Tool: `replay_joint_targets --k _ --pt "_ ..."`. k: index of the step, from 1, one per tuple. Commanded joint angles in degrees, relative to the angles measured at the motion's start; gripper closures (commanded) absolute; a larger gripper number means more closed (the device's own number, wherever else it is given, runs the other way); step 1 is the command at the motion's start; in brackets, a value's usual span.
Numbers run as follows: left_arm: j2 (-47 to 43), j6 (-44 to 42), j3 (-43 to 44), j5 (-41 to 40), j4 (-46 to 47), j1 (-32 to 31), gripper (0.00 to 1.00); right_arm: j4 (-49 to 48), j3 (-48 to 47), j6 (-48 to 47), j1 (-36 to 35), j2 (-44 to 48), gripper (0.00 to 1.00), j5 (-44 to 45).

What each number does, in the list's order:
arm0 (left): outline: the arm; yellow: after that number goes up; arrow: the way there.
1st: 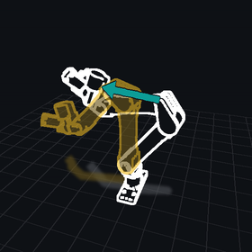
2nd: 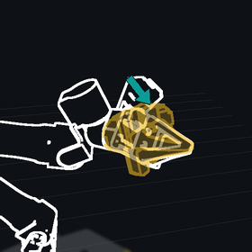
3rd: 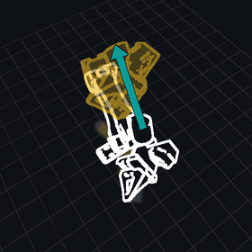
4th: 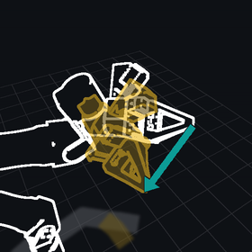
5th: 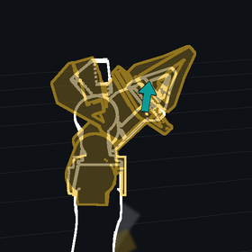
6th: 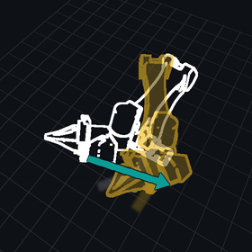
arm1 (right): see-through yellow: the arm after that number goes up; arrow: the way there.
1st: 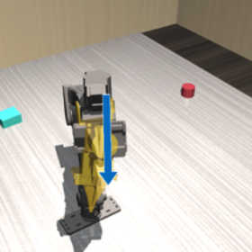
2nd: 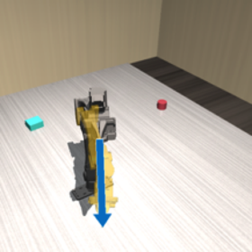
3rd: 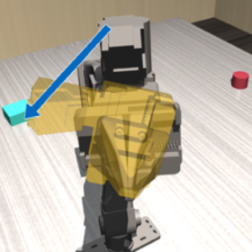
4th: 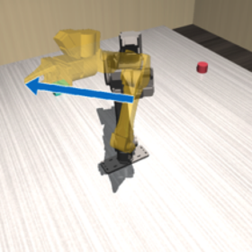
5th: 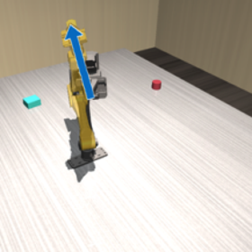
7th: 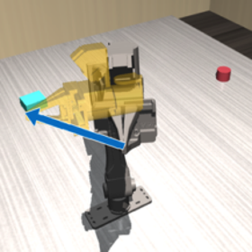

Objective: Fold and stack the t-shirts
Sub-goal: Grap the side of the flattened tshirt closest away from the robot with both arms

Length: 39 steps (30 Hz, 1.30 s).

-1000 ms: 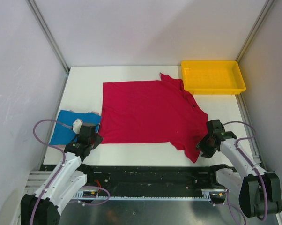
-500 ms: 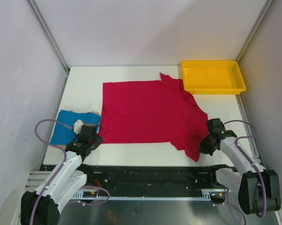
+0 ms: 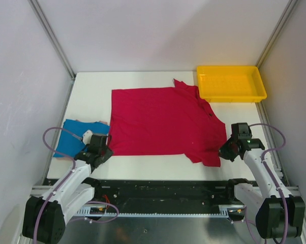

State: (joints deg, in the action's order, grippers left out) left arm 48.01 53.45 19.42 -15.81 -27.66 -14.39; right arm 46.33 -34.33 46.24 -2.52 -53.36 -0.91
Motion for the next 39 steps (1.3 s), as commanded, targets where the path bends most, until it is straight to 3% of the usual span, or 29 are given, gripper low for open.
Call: replay_joint_targets --k 1,12,16,18,30,39 --pt "0.3 -0.8 -0.6 -2.1 2.2 -0.4 0.61 1.2 -2.7 -1.5 0.5 0.6 1.0 -1.3" --pt "5.4 -0.2 -0.5 -3.9 5.1 -0.4 0.74 2.4 -4.4 -2.9 2.9 1.6 1.0 -3.1" --pt "6.0 -0.3 0.1 -3.2 5.4 -0.7 0.94 2.3 -4.4 -3.3 4.0 1.8 1.0 -3.8" --pt "3.9 0.0 0.0 -2.5 5.1 -1.0 0.98 2.3 -4.4 -3.7 4.3 1.9 1.0 -3.9" --pt "-17.5 12.4 -0.6 -1.8 -10.3 -1.2 1.0 3.2 -4.4 -6.0 7.2 0.8 1.0 -4.7" --pt "-18.3 9.7 -0.6 2.0 -12.3 -1.2 1.0 4.7 -4.4 -6.2 7.9 2.1 1.0 -5.3"
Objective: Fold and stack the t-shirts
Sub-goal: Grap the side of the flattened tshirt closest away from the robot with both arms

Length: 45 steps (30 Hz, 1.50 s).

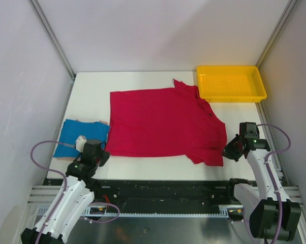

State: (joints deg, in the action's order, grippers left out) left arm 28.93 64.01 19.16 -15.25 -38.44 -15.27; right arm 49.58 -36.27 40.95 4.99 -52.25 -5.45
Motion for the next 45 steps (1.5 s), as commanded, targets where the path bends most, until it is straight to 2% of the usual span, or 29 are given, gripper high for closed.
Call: replay_joint_targets --k 1,3,7,10,13,17,24,34,45 --pt "1.2 -1.2 -0.6 1.9 -1.5 -0.3 1.0 1.5 -2.4 -0.9 0.4 1.0 1.0 -0.9" --pt "2.0 -1.6 -0.7 2.7 -1.4 -0.3 0.97 1.7 -2.5 -1.0 0.4 1.1 1.0 -1.1" --pt "2.7 -3.4 1.1 2.1 -1.2 -0.4 0.59 1.8 -2.4 -1.0 0.4 1.7 1.0 -1.6" --pt "3.1 -4.7 2.8 -0.4 -1.1 -0.4 0.5 1.7 -2.5 -1.0 0.3 1.7 1.0 -2.0" --pt "6.5 -6.3 4.1 -4.1 -0.3 -0.4 0.52 1.2 -2.5 -0.9 0.2 1.5 1.0 -2.5" --pt "13.3 -8.1 5.2 -7.2 1.4 -0.4 0.59 0.7 -2.5 -0.8 -0.1 1.2 1.0 -2.9" --pt "16.9 -11.2 7.0 -11.6 3.5 -0.4 0.65 0.5 -2.4 -0.8 -0.7 0.8 1.0 -3.0" --pt "23.5 -16.4 6.7 -6.8 9.8 -0.4 0.65 -0.2 -2.5 -0.2 -2.2 0.0 1.0 -2.8" --pt "24.5 -17.0 6.1 -3.7 11.4 -0.4 0.68 -0.3 -2.4 -0.1 -2.6 -0.1 1.0 -2.3"
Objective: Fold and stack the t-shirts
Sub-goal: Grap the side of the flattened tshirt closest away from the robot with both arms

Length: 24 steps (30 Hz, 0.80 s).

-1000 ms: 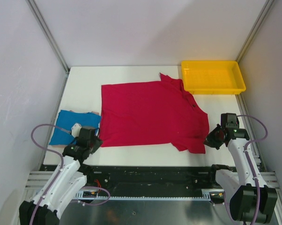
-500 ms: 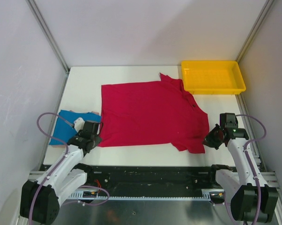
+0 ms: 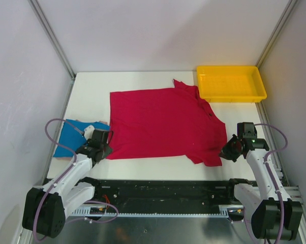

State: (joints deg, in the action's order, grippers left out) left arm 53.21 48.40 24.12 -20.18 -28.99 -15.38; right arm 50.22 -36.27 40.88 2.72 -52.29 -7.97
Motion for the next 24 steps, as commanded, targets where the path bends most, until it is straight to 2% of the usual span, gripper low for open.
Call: replay_joint_targets --k 1,17,24 --pt "0.2 -1.3 1.0 1.5 1.9 -0.3 0.69 -1.0 -2.5 0.0 -0.3 -0.1 1.0 0.2" --pt "0.1 2.3 -1.7 -0.8 0.7 -0.3 0.65 -1.2 -2.4 0.2 -0.7 -0.2 1.0 0.2" --pt "-0.8 2.4 -1.2 0.4 0.7 -0.3 0.69 -1.3 -2.4 0.4 -1.2 -0.4 1.0 0.6"
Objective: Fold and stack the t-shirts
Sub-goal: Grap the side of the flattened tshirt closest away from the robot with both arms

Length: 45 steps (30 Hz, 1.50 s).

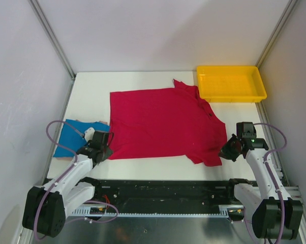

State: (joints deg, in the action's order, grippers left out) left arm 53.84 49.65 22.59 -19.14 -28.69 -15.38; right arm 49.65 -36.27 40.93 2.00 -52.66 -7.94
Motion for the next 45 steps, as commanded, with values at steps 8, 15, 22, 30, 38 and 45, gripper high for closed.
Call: replay_joint_targets --k 8,15,22,30,38,45 --pt "-4.8 1.0 0.6 1.5 0.2 -0.3 0.96 -1.0 -2.4 0.6 -0.8 -0.2 1.0 0.5" --pt "-7.7 1.4 0.3 1.8 -0.4 -0.3 0.99 -0.9 -2.3 0.6 -0.8 -0.1 1.0 0.9" --pt "-3.1 1.0 0.1 -1.7 -1.4 -0.2 0.67 -1.1 -2.3 0.6 -0.9 -0.2 1.0 0.6" --pt "-1.1 1.8 -0.2 -2.6 -1.4 -0.3 0.65 -1.2 -2.2 0.5 -1.0 -0.3 1.0 0.5" --pt "-1.7 2.8 -0.4 -3.1 -1.6 -0.2 0.63 -1.4 -2.2 0.6 -1.0 -0.3 1.0 0.3" --pt "0.6 2.3 0.6 -2.8 -1.5 -0.2 0.56 -1.8 -1.6 0.7 -1.2 -0.3 1.0 0.1"
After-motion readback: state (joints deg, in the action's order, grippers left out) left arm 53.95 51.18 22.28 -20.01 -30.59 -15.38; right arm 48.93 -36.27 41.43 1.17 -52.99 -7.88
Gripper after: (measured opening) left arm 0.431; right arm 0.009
